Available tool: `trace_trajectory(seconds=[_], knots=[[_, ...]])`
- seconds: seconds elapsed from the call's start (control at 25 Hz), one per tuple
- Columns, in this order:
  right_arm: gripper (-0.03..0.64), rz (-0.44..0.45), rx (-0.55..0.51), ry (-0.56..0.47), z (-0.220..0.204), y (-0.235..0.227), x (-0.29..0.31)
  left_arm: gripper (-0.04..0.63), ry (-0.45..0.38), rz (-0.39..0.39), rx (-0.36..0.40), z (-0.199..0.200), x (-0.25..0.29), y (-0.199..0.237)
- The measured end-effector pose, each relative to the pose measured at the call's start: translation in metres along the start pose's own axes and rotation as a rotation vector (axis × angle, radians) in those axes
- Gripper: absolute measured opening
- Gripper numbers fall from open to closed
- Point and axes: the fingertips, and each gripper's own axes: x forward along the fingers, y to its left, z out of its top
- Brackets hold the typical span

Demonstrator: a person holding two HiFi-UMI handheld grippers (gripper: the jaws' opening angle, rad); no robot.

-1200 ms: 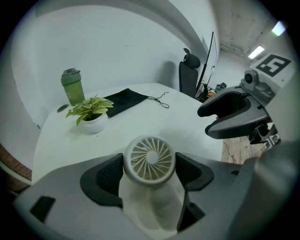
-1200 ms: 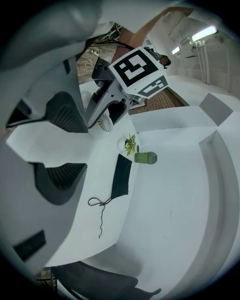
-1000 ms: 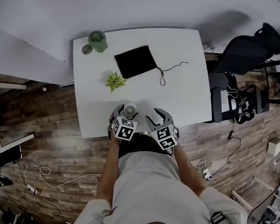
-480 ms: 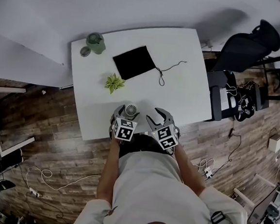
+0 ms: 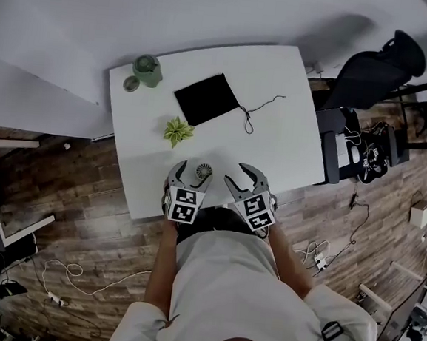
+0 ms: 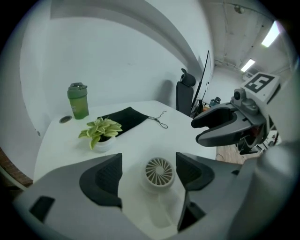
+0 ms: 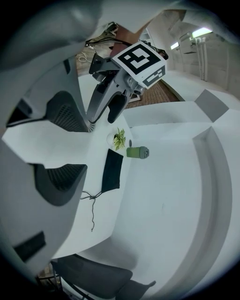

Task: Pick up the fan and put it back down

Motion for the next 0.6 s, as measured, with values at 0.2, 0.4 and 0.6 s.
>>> trace_trajectory(seconds=[0.2,0.4,0.6], knots=[[0.222,-0.029,0.005,-0.096,0.04,-0.005,-0.012,0.343,-0.134,0.0,0.056,0.044,-0.03,0.014],[0.225,-0.071,-0.01,-0.168,0.076,-0.011,-0.028,0.327,-0.237,0.005,0.105,0.08,-0.059,0.022],[0.225,-0.128,-0.007,-0.206,0.099,-0.018,-0.041,0.313,-0.307,-0.002,0.124,0.104,-0.08,0.027]])
